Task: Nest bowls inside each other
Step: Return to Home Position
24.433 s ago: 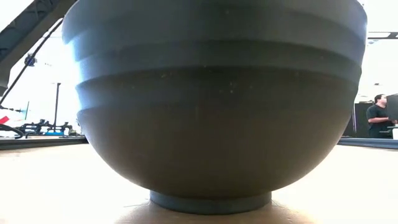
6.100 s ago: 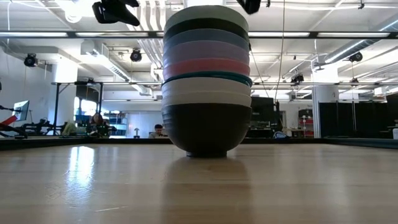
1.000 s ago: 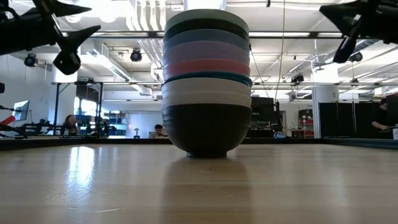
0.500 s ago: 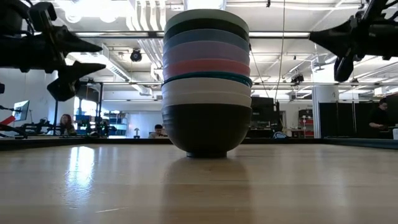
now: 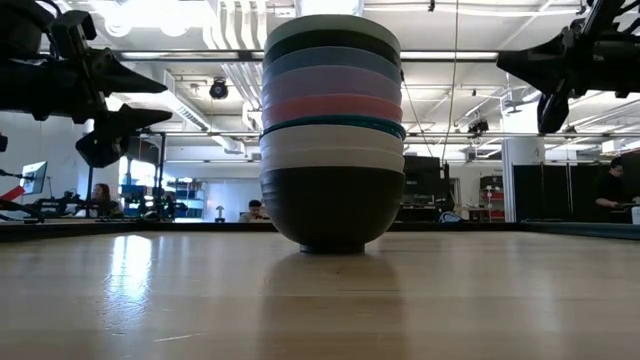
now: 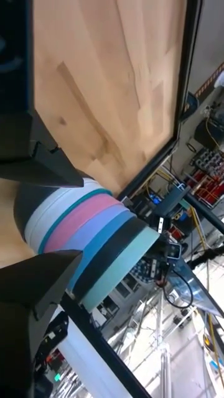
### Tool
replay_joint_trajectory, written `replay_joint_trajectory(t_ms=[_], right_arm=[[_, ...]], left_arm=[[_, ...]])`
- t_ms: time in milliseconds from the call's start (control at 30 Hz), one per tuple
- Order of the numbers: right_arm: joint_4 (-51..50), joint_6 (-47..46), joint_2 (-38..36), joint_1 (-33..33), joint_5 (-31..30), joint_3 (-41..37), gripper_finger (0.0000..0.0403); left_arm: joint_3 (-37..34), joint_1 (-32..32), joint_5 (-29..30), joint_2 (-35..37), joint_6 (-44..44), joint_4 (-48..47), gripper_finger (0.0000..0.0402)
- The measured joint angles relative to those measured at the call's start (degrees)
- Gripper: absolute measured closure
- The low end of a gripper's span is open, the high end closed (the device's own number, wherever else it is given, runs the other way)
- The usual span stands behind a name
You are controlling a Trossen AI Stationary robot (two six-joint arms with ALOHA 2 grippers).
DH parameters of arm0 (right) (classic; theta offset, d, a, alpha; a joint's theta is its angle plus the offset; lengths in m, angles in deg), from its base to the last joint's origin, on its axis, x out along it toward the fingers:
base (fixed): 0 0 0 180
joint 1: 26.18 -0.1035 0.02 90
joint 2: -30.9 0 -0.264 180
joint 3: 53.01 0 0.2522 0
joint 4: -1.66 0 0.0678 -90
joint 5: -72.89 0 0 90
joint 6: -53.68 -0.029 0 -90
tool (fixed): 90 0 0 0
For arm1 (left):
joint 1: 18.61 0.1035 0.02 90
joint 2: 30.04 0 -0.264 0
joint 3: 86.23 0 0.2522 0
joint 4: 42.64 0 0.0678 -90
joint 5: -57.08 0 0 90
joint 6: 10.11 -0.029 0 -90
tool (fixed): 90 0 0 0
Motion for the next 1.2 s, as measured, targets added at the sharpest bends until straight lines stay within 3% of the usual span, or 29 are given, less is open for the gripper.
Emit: replay_joint_trajectory(t_ms=[1200], right_arm=[[0.0,0.0,0.0,0.0,0.0,0.0,0.0394]], left_arm=[[-0.1,0.0,0.0,-1.4,0.0,0.1,0.0243]])
